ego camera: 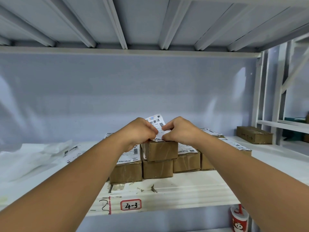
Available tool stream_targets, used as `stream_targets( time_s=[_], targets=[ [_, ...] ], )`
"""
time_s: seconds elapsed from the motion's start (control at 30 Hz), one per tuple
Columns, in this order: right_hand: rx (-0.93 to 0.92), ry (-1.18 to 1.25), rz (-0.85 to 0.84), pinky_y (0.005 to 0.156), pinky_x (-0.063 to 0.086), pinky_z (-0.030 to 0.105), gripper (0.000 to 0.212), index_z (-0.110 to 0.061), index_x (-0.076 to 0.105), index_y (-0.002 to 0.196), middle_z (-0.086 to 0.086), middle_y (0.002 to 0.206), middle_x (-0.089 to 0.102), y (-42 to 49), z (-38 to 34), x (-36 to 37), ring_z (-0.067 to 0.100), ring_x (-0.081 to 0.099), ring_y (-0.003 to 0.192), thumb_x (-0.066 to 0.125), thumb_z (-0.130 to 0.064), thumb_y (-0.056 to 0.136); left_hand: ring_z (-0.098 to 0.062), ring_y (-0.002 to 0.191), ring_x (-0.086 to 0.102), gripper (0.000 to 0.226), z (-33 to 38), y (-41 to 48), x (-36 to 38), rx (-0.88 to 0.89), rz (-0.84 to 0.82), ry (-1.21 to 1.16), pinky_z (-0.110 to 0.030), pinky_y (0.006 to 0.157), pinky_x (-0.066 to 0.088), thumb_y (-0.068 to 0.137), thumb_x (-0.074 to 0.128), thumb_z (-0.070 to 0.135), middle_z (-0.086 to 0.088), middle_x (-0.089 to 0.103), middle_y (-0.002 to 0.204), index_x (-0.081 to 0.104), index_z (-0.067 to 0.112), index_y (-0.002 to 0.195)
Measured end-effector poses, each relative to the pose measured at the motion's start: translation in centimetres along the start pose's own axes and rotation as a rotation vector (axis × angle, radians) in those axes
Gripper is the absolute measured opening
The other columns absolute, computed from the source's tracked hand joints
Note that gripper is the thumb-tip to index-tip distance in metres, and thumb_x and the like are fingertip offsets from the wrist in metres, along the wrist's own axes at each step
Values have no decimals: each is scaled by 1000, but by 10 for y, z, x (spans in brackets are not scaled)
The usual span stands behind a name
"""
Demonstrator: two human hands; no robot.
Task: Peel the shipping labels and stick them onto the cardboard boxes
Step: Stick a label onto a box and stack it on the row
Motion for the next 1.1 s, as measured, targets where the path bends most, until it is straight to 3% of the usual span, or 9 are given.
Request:
stream_targets(
  time_s=[0.07,0.17,0.27,0.37,0.5,0.6,0.67,0.83,1.1],
  targets=[
    [-4,1,-9,93,46,25,46,-17,61,122,1,128,59,1,0,1,15,55,116,72,-20,78,-20,78,55,25,7,-3,4,20,16,134,-28,72,47,81,50,-3,-4,62,86,70,11,79],
    [-6,-12,-24,91,45,24,45,-17,63,122,0,128,59,2,0,3,15,55,117,72,-19,78,-24,97,57,28,16,-7,13,57,48,387,-30,78,47,84,47,5,-8,60,108,69,10,101],
    [-10,-8,-28,87,45,22,44,-17,64,121,-2,127,60,1,-2,3,15,55,116,71,-19,78,-27,116,46,29,16,-9,19,74,145,564,-31,91,46,88,48,17,-8,44,128,61,21,114],
    [-2,12,-25,85,44,22,43,-14,62,123,-1,125,60,-1,-1,1,16,56,113,69,-18,80,-28,124,29,34,12,-15,19,114,238,675,-34,97,39,91,47,23,-11,28,130,52,22,125],
    [-3,38,-21,79,44,20,40,-20,66,118,-3,123,62,-2,0,3,13,57,111,70,-22,78,-22,116,40,30,12,-27,22,363,319,812,-33,98,35,91,43,19,-4,47,122,61,23,115],
    [1,44,-6,80,42,18,35,-20,67,116,-4,123,61,-4,-1,2,12,56,110,70,-19,81,-15,111,50,33,6,-35,27,423,373,925,-34,109,16,91,38,21,5,56,118,58,29,116],
    [7,41,1,78,42,19,30,-19,69,112,-2,119,62,-7,-3,1,13,57,103,67,-16,82,-15,111,50,35,0,-42,30,461,390,935,-33,108,17,91,37,22,6,56,120,54,29,121],
    [6,-7,14,77,43,20,29,-17,67,114,1,121,61,-13,-8,1,16,57,102,62,-15,85,-23,107,54,38,-17,-48,29,497,384,759,-33,87,43,89,45,12,-2,58,122,55,18,125],
    [-28,-46,31,71,51,28,27,-10,73,102,7,107,69,-20,-11,8,19,62,89,52,-16,86,-21,101,56,27,-27,-50,22,556,452,530,-22,81,38,88,53,7,-4,62,108,63,12,112]
  ],
)
Point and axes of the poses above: each hand's wrist, its own y-axis towards the middle knuckle, its own x-axis out of the palm, z = x × y, the point moved 5 cm from there along y, towards the middle knuckle
